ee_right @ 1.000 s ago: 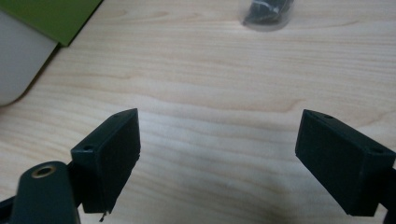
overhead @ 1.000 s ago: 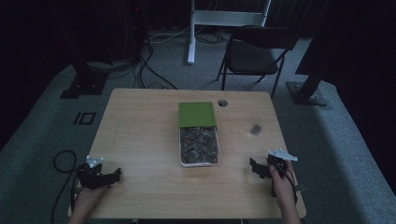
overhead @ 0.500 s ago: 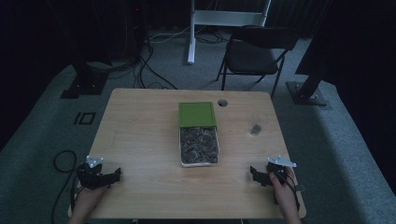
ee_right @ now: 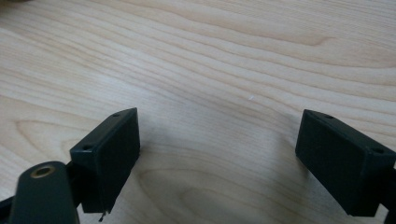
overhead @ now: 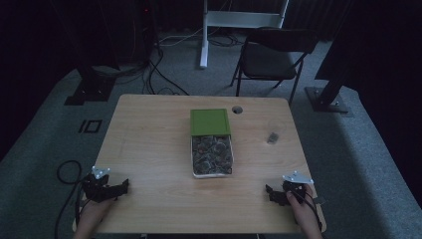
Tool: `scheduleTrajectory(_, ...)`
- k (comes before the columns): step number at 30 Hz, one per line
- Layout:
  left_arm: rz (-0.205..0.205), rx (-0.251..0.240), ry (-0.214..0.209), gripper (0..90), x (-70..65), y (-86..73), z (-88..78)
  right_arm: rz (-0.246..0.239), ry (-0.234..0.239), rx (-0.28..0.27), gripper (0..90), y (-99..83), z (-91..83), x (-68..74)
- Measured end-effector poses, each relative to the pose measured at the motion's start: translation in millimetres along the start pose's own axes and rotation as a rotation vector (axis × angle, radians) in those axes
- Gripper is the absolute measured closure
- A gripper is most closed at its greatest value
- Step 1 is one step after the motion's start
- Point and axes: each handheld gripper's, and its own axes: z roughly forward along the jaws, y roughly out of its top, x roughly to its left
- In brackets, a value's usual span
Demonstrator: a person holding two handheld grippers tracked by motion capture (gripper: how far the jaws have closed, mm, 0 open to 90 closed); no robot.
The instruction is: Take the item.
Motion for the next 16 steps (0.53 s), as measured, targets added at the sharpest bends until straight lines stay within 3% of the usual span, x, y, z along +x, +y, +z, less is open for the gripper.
scheduleTrajectory(11, -0.001, 0.0, 0.002, 0.5, -0.1, 0.0, 0.1, -0.013, 0.015, 0.002, 13.2, -1.6, -1.3, 1.1)
scheduleTrajectory(14, -0.037, 0.0, 0.036, 0.5, -2.2, 1.0, 1.0, -0.012, 0.014, 0.002, 12.9, -1.5, -1.2, 1.1)
scheduleTrajectory(16, -0.04, -0.001, 0.038, 0.5, -2.4, 1.0, 0.9, -0.012, 0.014, 0.002, 12.9, -1.5, -1.2, 1.0)
